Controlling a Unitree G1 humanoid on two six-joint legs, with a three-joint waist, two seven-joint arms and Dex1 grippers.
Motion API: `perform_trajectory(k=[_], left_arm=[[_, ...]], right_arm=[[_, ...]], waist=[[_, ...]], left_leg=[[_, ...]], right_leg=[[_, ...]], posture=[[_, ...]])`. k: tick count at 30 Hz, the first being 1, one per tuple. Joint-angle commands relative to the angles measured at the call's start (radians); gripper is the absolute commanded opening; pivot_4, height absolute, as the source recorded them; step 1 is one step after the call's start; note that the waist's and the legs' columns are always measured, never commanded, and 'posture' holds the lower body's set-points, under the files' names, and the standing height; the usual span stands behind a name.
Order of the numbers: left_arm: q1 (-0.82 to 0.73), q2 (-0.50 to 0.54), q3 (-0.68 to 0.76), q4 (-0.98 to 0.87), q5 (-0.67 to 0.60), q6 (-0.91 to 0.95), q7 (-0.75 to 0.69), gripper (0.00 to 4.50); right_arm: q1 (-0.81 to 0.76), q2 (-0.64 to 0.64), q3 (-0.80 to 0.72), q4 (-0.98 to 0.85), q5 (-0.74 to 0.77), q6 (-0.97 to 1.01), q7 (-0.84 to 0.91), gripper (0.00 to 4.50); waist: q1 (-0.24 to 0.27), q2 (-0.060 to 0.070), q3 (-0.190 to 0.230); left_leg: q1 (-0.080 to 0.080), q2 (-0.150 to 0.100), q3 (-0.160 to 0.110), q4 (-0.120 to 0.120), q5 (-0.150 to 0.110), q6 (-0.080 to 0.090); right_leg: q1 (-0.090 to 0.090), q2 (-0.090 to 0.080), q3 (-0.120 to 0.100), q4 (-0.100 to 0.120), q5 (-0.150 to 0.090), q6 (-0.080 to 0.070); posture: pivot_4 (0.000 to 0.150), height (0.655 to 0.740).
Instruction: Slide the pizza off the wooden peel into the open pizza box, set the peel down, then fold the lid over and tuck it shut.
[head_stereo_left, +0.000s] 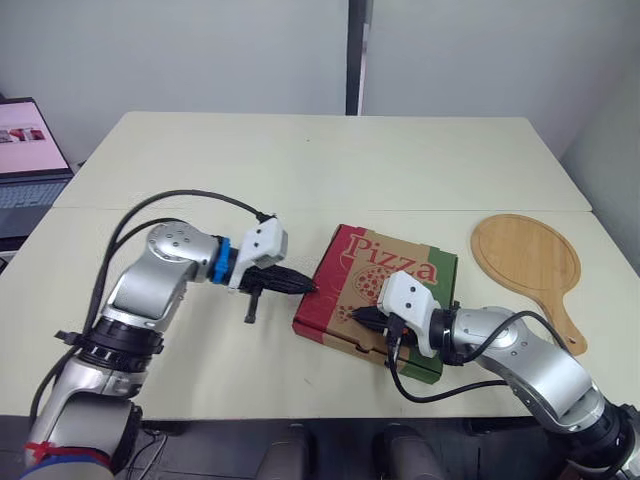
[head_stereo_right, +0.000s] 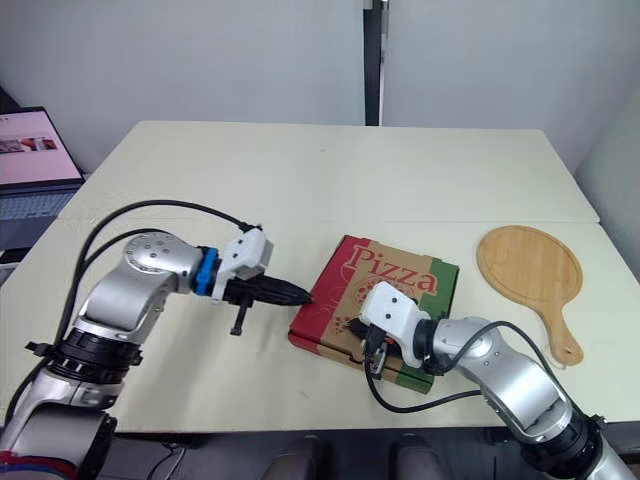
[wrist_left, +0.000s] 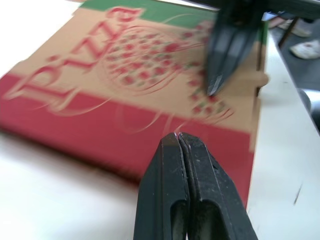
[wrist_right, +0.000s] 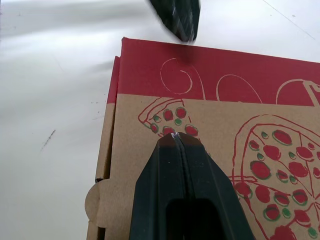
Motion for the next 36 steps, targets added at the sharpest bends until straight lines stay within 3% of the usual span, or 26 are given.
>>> perform_trajectory(k=[1, 6, 10, 14, 20, 24, 29, 36], left_arm=[[0.029, 0.002, -0.047, -0.047, 0.037, -0.028, 0.005, 0.0], [0.051, 0.01, -0.1, 0.007, 0.12, -0.097, 0.028, 0.0], [0.044, -0.024, -0.041, -0.025, 0.034, -0.03, 0.06, 0.0], [0.011, -0.02, 0.102, -0.027, -0.073, 0.107, 0.135, 0.0], [0.053, 0.062, 0.137, 0.078, 0.025, 0.032, 0.206, 0.0], [0.105, 0.04, 0.111, 0.05, 0.032, 0.032, 0.226, 0.0], [0.123, 0.004, 0.092, 0.045, 0.043, 0.017, 0.25, 0.0], [0.048, -0.003, 0.147, 0.043, -0.015, -0.005, 0.231, 0.0]], right_arm=[[0.01, -0.011, 0.008, 0.0, -0.02, -0.005, 0.011, 0.02], [0.017, -0.017, -0.001, -0.012, -0.023, -0.013, 0.012, 0.02], [0.022, -0.016, -0.063, -0.048, 0.001, -0.011, 0.001, 0.02], [0.083, -0.07, -0.269, -0.118, 0.062, 0.037, 0.002, 0.02], [0.269, -0.218, -0.566, -0.065, 0.04, 0.028, 0.035, 0.02], [0.355, -0.267, -0.57, 0.005, -0.027, -0.036, 0.035, 0.02], [0.345, -0.243, -0.518, 0.037, -0.075, -0.082, 0.005, 0.02], [0.293, -0.221, -0.578, -0.053, 0.021, -0.094, 0.05, 0.02]], waist=[[0.0, 0.0, 0.0], [0.0, 0.0, 0.0], [0.0, 0.0, 0.0], [0.009, 0.0, 0.0], [0.016, 0.0, 0.0], [0.015, 0.0, 0.0], [0.015, 0.0, 0.0], [0.016, -0.001, 0.0]], left_leg=[[0.0, 0.0, 0.0, 0.0, 0.0, 0.0], [0.001, 0.0, 0.0, 0.0, 0.0, 0.0], [0.001, 0.0, 0.0, 0.0, 0.0, 0.0], [0.0, 0.0, 0.0, 0.001, 0.0, 0.0], [0.0, 0.0, 0.0, -0.001, 0.0, 0.0], [0.0, 0.0, 0.001, -0.001, 0.0, 0.0], [0.0, 0.0, 0.001, -0.001, 0.0, 0.0], [0.0, 0.001, 0.001, -0.001, 0.0, 0.0]], right_leg=[[0.0, 0.0, 0.0, 0.0, 0.0, 0.0], [0.001, 0.0, 0.0, 0.0, 0.0, 0.0], [0.001, 0.0, 0.0, 0.0, 0.0, 0.0], [0.001, 0.0, -0.001, 0.0, 0.0, 0.0], [0.001, 0.0, -0.001, -0.001, 0.0, 0.0], [0.001, 0.0, 0.0, -0.001, 0.0, 0.0], [0.001, 0.0, 0.0, 0.0, 0.0, 0.0], [0.001, 0.0, 0.0, 0.0, 0.0, 0.0]], posture=[[0.15, 0.7318], [0.15, 0.7318], [0.15, 0.7318], [0.15, 0.7318], [0.15, 0.7318], [0.15, 0.7318], [0.15, 0.7318], [0.15, 0.7318]])
